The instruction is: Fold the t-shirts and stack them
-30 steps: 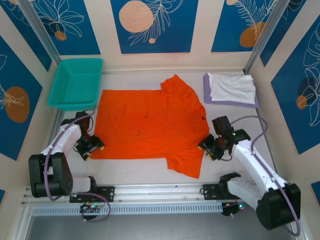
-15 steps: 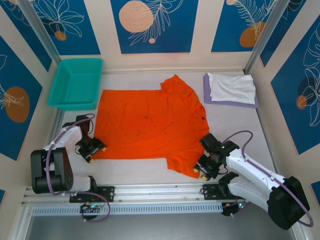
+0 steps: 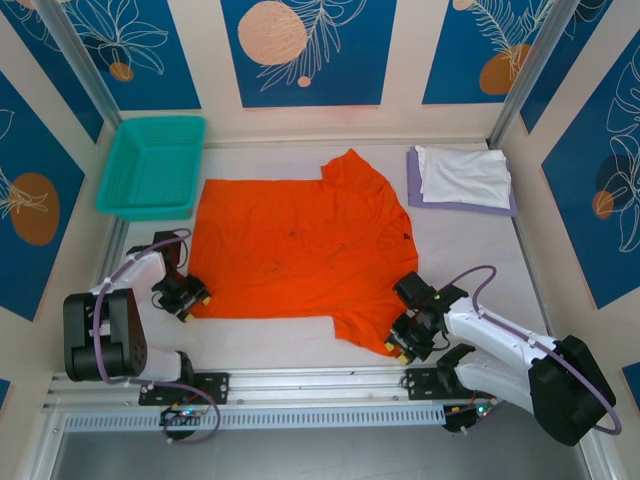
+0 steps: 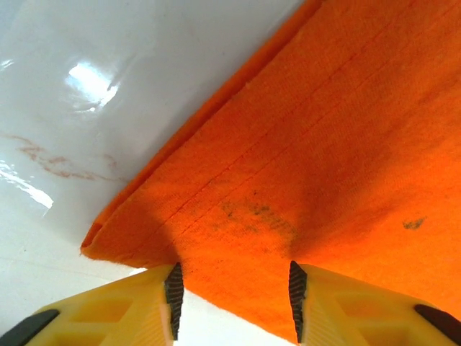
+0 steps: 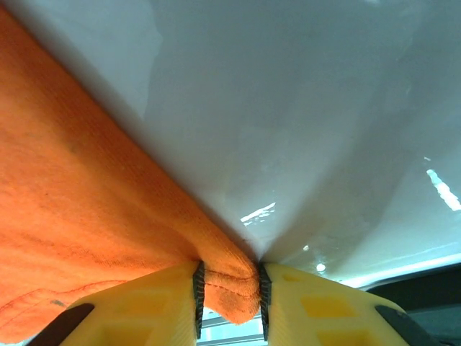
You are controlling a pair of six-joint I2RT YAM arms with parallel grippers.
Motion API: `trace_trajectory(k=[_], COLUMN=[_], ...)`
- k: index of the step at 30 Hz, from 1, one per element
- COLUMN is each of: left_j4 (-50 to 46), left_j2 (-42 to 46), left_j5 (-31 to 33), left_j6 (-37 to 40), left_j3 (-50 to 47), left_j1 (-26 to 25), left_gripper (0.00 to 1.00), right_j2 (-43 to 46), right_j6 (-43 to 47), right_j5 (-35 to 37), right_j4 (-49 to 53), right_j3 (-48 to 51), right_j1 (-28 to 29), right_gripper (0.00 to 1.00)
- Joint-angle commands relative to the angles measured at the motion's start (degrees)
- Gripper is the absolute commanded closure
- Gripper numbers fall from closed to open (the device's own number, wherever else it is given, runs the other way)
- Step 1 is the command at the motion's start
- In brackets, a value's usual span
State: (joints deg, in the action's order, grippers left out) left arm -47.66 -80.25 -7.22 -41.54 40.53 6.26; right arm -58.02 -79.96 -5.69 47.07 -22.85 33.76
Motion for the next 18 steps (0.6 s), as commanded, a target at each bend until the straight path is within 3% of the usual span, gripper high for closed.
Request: trace_trajectory(k=[1,5,10,18], left_j4=[-0.22,-0.8,-4.44,-6.61], left_j2=[-1.2,-0.81,2.48,4.7], left_j5=[0.74,1.76,5.15,10.36], left_j6=[0.59,0.74,0.51,-4.76], left_j3=[-0.1,-0.36,-0.26,-0.81], left_j1=[0.77,0.77,0.77,0.58], left_gripper=[0.6,0.61,0.46,0.63], right_j2=[-0.79,-0.69,-0.74,-1.36], right_j6=[-1.25,-0.78,0.48,1.82], right_j5=[1.93,2.86,3.8,3.77], right_j4=[-2.92,-1.57,-0.26,0.04], right_j3=[1.58,0.73,-1.07,-2.47], right_j1=[1.2,1.75,2.1,2.23], right_gripper=[0.76,0.82,0.86,0.87])
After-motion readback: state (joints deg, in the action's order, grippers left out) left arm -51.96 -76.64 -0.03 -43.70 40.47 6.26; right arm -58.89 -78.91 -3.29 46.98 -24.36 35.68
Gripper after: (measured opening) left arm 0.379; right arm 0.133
